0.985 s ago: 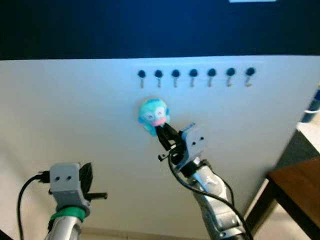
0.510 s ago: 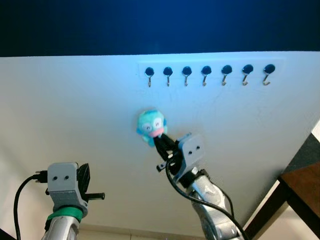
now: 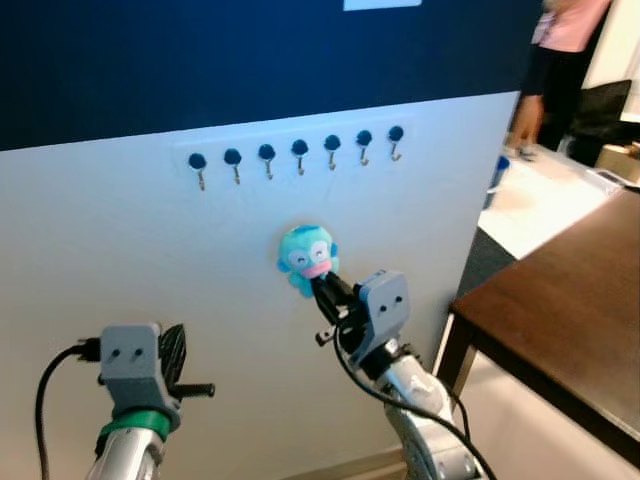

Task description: Hang keys on a hook

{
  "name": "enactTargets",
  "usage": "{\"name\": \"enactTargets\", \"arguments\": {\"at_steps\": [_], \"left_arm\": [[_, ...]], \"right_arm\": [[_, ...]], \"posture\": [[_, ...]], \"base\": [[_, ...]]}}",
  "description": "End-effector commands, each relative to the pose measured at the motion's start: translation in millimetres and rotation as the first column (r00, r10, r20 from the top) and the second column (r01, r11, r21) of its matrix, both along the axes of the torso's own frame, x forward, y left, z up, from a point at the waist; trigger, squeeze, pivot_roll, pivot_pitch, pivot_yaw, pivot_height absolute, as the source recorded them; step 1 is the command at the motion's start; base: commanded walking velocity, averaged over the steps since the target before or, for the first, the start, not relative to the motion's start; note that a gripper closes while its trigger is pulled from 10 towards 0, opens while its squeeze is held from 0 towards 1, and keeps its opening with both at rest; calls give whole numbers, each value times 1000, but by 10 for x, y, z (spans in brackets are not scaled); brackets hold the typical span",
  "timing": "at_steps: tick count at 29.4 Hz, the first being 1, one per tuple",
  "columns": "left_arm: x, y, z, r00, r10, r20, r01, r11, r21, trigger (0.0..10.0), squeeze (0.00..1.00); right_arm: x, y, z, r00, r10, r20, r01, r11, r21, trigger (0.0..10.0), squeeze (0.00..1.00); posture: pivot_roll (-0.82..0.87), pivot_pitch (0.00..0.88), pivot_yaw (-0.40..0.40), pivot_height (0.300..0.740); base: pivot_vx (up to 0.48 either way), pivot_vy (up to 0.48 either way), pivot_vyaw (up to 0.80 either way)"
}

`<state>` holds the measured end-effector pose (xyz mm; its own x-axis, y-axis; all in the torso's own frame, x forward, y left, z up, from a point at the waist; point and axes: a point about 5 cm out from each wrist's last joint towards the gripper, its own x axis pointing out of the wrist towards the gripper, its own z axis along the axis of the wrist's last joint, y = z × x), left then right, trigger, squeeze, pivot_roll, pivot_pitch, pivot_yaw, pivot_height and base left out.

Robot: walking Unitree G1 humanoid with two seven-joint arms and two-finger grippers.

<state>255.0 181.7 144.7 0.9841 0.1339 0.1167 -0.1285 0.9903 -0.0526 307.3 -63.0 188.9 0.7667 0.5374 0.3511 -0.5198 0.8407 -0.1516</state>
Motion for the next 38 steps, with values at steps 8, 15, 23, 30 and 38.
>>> {"name": "enactTargets", "arguments": {"at_steps": [8,15,23,30,38], "left_arm": [[-31,24,-49,1000,10,-27,-10,1000,-1,10000,0],[-31,22,-46,1000,8,-25,-8,1000,13,10000,0],[-35,15,-48,1000,15,-24,-14,1000,7,10000,0],[-36,16,-58,1000,19,-25,-19,1000,9,10000,0],[-40,2,-58,1000,16,-19,-16,1000,7,10000,0]], "right_arm": [[-35,61,-1,1000,20,0,-20,1000,-3,10000,0],[-32,77,8,1000,23,0,-23,1000,1,10000,0],[-43,181,86,993,118,19,-118,993,14,10000,0],[-47,290,322,973,212,91,-213,977,4,10000,0],[-25,355,611,945,263,197,-252,965,-78,10000,0]], "posture": [[-82,0,189,740],[-78,0,191,740],[-78,0,191,740],[-81,0,187,740],[-84,0,181,740]], "base": [[0,0,0],[0,0,0],[0,0,0],[0,0,0],[0,0,0]]}}
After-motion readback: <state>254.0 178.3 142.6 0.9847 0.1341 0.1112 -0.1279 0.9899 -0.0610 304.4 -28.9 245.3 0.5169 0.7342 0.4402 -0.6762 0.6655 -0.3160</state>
